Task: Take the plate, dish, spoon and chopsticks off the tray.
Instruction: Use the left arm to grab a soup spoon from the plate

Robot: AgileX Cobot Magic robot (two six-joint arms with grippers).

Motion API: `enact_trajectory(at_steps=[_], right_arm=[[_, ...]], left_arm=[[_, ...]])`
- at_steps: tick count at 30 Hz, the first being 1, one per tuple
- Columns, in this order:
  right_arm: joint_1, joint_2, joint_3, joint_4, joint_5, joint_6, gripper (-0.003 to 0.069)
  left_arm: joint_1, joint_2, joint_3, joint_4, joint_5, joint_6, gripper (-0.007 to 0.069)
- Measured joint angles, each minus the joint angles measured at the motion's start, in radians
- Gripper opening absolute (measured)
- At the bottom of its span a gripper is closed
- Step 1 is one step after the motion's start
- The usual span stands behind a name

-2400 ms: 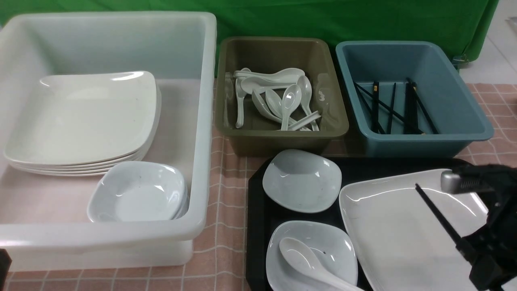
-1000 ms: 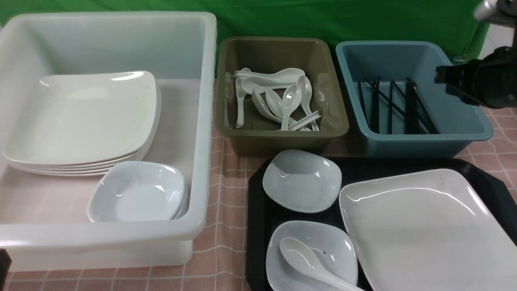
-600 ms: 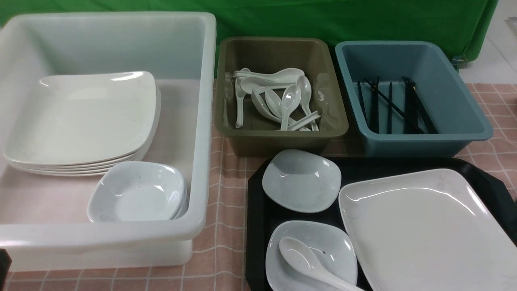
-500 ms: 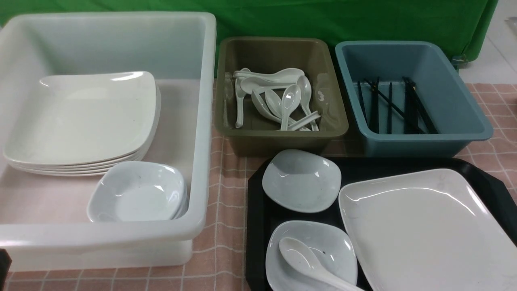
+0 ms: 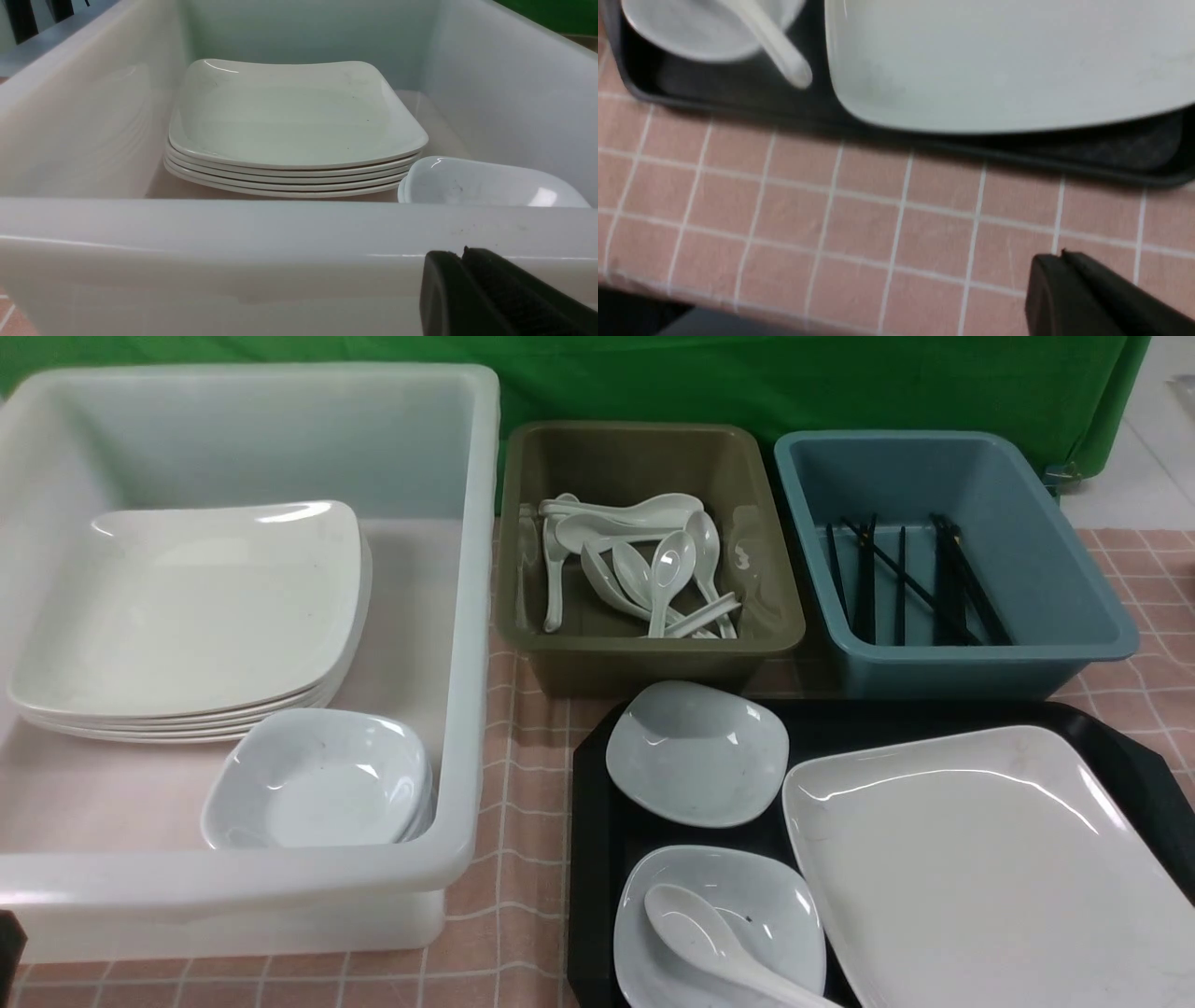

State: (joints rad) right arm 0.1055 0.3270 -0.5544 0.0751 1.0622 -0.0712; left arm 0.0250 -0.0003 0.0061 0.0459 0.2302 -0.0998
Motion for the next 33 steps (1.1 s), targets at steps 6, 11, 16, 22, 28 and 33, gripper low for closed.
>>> enact_trajectory(at_steps=[6,11,16,22,28,33], right_arm=[[0.0,-0.088,0.006,0.0,-0.056,0.031,0.006],[0.0,-0.089,0.011,0.0,-0.069,0.041,0.0069],[0.0,-0.089,0.013,0.0,-0.071,0.041,0.0078],[0.0,-0.089,0.013,0.0,-0.073,0.041,0.009],[0.0,-0.089,0.013,0.0,-0.077,0.041,0.0102],[0.0,-0.089,0.013,0.0,-0.081,0.041,0.0115]], left_arm=[[0.0,0.0,0.0,-0.415,-0.089,-0.183,0.002],[0.0,0.0,0.0,-0.838,-0.17,-0.352,0.002],[0.0,0.0,-0.013,-0.891,-0.23,-0.361,0.002],[0.0,0.068,-0.316,-0.646,-0.107,-0.284,0.002],[0.0,0.438,-0.71,-0.507,0.405,-0.086,0.002],[-0.002,0.835,-0.987,-0.621,0.911,0.245,0.002]])
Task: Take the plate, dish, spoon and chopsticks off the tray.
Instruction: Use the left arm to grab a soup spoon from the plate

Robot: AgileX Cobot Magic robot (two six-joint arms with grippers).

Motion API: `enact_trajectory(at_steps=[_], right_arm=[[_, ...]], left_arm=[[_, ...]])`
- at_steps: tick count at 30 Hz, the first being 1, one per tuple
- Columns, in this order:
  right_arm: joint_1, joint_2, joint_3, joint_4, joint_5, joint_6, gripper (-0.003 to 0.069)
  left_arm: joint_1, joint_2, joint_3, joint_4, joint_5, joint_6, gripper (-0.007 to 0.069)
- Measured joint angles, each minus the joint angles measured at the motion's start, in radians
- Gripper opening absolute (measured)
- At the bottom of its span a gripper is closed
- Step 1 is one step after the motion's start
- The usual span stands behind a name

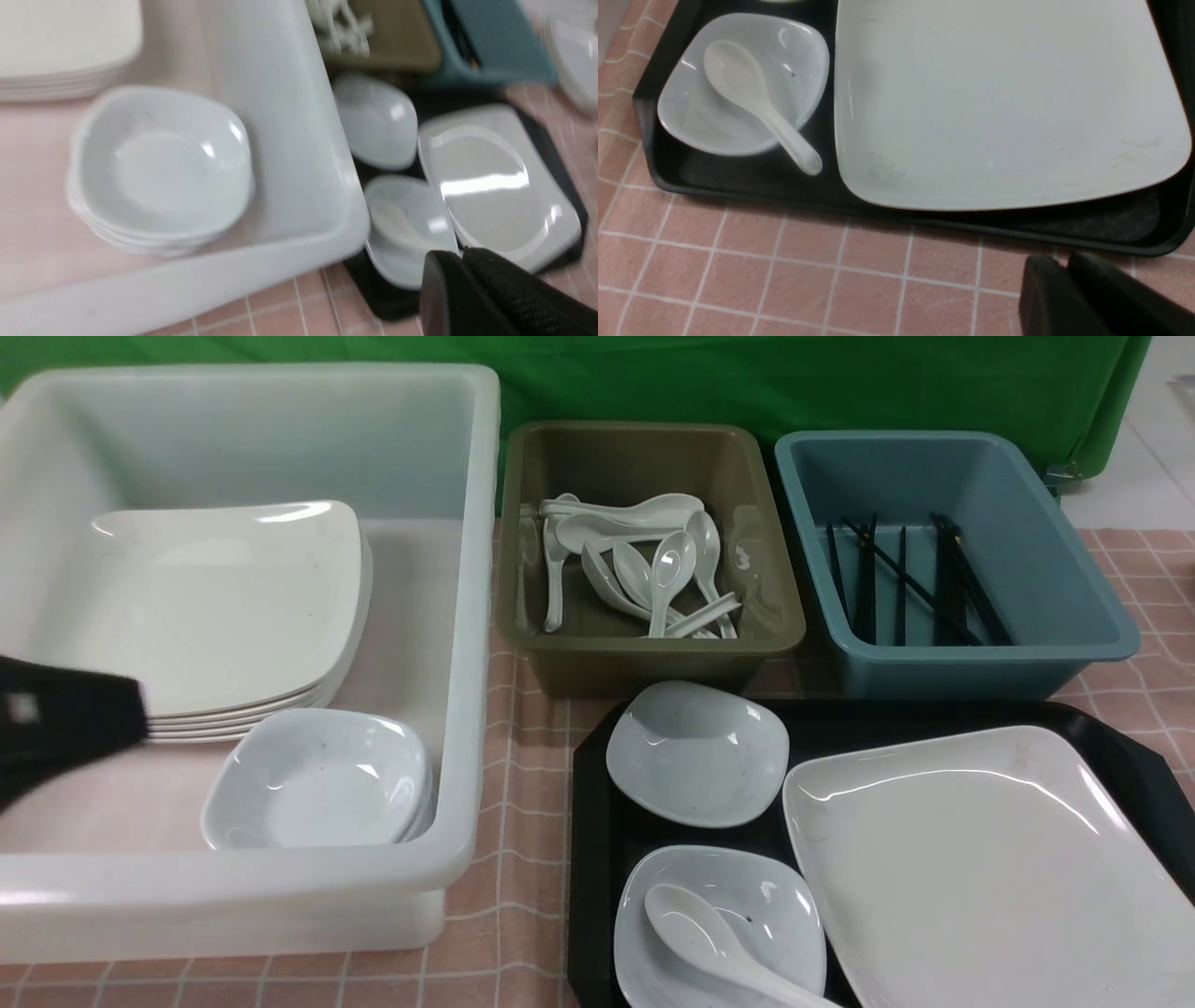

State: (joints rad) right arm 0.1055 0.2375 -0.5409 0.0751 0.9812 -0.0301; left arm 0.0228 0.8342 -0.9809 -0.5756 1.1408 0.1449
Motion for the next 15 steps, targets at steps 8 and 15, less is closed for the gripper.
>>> enact_trajectory(at_steps=[8,15], right_arm=[[0.0,0.0,0.0,0.0,-0.002,0.0,0.013],[0.0,0.0,0.0,0.0,-0.009,0.0,0.0146]], left_arm=[[-0.17,0.349,-0.041,-0.29,0.061,0.299,0.0021],[-0.576,0.547,-0.095,-0.193,-0.013,0.324,0.0067]])
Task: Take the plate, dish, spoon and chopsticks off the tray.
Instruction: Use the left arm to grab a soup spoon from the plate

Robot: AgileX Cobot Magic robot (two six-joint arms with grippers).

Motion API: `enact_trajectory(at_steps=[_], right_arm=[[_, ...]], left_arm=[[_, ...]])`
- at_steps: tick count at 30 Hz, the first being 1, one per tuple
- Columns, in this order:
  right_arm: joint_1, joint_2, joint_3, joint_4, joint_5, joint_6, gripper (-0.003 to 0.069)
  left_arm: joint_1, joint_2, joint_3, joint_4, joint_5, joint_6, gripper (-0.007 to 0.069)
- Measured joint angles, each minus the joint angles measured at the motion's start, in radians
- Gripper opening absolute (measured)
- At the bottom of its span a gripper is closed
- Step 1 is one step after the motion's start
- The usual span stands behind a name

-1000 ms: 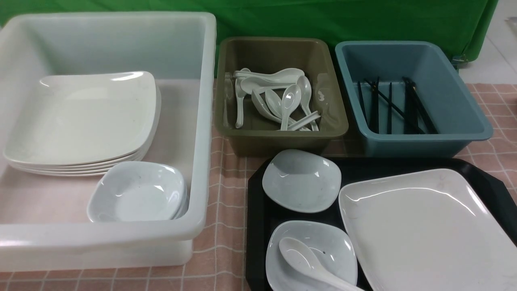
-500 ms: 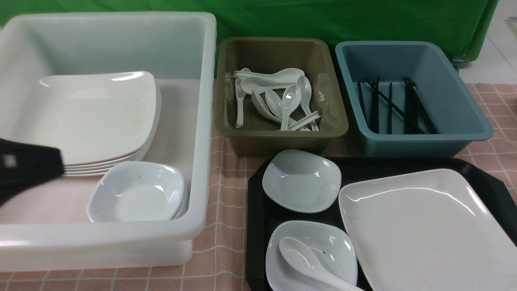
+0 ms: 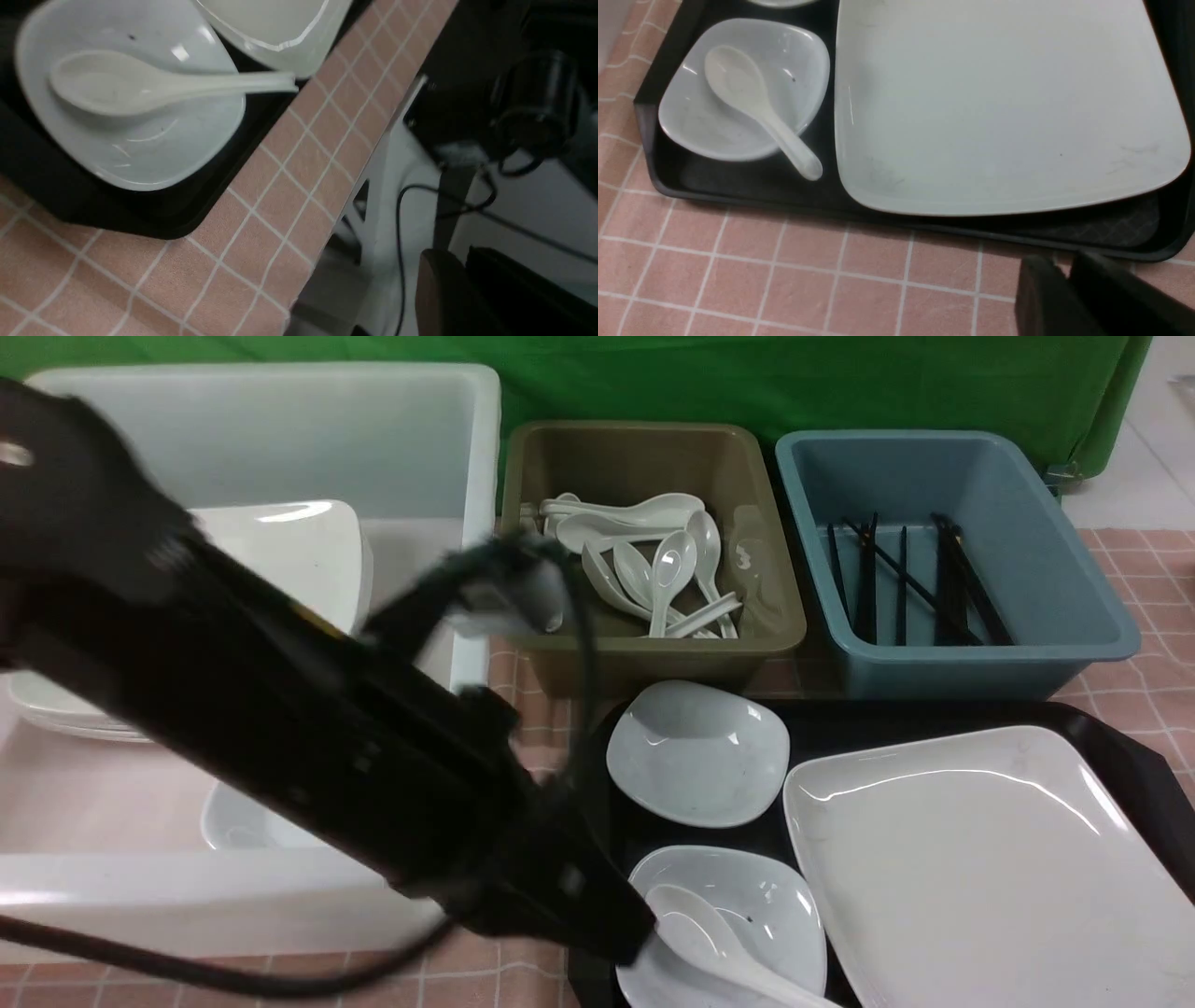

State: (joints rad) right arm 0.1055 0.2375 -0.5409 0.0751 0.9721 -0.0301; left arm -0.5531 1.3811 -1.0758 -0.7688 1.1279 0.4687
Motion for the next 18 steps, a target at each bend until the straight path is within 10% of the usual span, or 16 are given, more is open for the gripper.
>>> enact_trajectory(at_steps=[9,18], right_arm=[[0.0,0.0,0.0,0.0,-0.003,0.0,0.0163],[0.0,0.0,0.0,0.0,-0.002,0.0,0.0172]], left_arm=[[-0.313,0.212,-0.066,0.302,-0.238,-0.029,0.0233],[-0.413,0.338,-0.074,0.736,-0.411,0.056,0.033]])
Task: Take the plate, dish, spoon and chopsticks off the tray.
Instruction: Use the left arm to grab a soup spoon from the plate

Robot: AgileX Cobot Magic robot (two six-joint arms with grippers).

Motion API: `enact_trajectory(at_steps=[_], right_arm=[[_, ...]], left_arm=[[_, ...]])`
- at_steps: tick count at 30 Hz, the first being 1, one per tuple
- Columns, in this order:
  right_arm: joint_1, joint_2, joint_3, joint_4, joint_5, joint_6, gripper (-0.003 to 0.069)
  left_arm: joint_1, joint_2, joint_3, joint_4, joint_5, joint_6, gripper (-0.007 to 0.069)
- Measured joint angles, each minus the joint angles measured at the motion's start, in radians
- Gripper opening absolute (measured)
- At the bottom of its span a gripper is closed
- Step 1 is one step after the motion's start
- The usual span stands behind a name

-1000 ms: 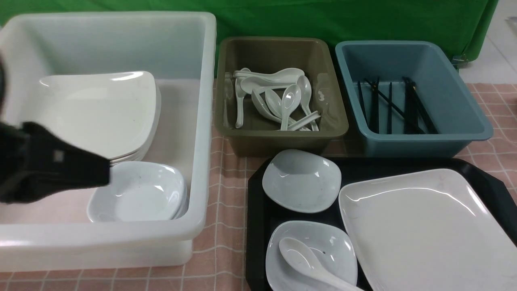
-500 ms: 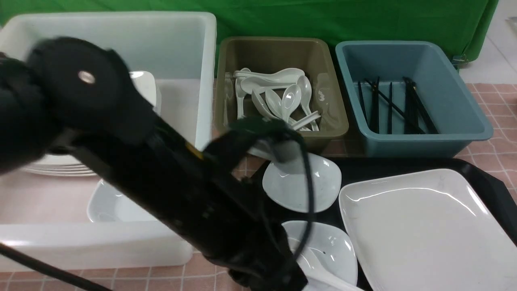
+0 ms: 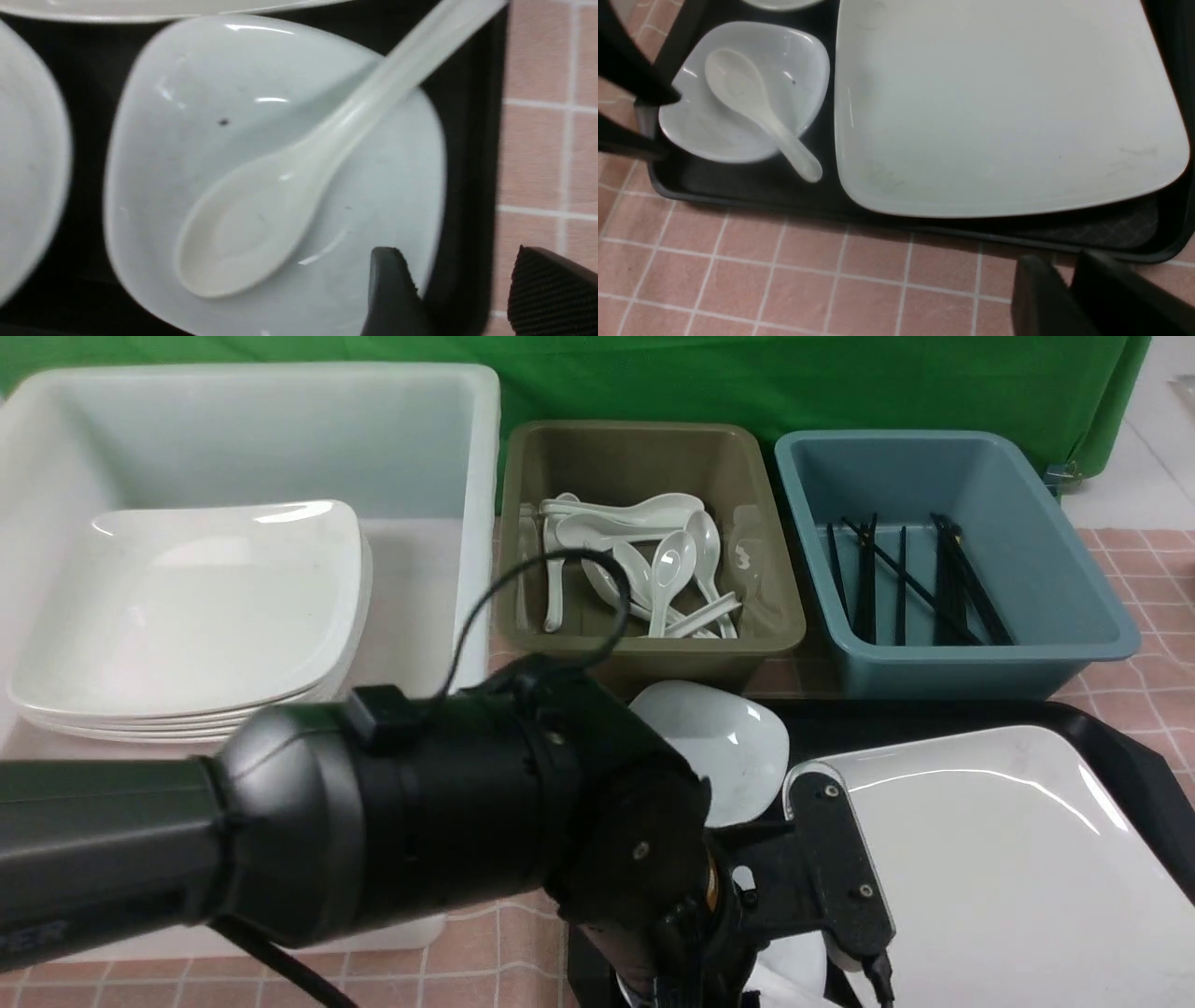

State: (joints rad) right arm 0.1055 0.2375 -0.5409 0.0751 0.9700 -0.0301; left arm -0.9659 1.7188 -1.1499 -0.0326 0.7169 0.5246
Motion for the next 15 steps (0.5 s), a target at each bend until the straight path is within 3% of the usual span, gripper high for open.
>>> enact_trajectory(at_steps=[5,15], right_arm=[[0.0,0.0,0.0,0.0,0.002,0.0,0.0183],[0.0,0.0,0.0,0.0,0.003,0.0,0.0196]], left_arm=[[-0.002,0.063,0.0,0.142,-0.099,0.051,0.0311],[-0.005,0.136,-0.001,0.149,-0.164,0.097,0.025]])
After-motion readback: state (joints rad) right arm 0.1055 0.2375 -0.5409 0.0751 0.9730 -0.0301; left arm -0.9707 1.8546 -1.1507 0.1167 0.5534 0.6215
